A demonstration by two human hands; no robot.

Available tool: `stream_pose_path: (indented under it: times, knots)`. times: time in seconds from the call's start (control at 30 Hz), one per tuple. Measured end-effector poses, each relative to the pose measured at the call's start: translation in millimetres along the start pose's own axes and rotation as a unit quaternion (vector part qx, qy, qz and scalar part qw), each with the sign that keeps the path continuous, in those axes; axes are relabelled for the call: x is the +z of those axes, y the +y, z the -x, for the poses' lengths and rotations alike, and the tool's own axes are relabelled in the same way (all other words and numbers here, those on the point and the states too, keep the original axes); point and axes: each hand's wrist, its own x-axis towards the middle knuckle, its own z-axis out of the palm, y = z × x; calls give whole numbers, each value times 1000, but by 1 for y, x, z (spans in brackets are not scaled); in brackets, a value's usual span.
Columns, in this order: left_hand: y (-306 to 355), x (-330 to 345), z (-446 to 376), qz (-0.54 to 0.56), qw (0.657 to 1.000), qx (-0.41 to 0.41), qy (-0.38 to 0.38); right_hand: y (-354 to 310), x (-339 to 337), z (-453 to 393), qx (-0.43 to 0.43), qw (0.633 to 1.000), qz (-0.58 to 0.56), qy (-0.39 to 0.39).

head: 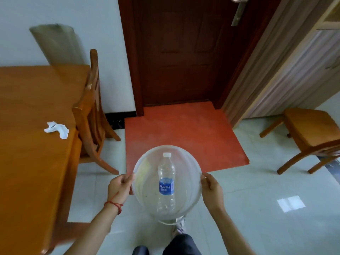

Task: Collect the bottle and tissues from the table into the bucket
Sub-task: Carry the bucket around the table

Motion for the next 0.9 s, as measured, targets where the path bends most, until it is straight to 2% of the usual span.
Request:
stream_pose_path:
  times: [0.27, 0.37, 0.77, 0.83, 0.9]
  knots:
    - [53, 43, -75, 37, 995, -35, 88, -52, -2, -132, -64, 997, 34, -38]
    - [72, 50, -97, 55, 991, -61, 108, -76, 5, -168, -62, 996, 23, -65]
    - [111, 43, -201, 114, 972, -107, 174, -154, 75, -282, -114, 981, 59, -149]
    - [87, 37, -217, 121, 971, -125, 166, -168, 85, -296, -123, 977, 66, -161]
    - [46, 36, -237, 124, 962, -185, 160, -181, 93, -309, -136, 974, 67, -171]
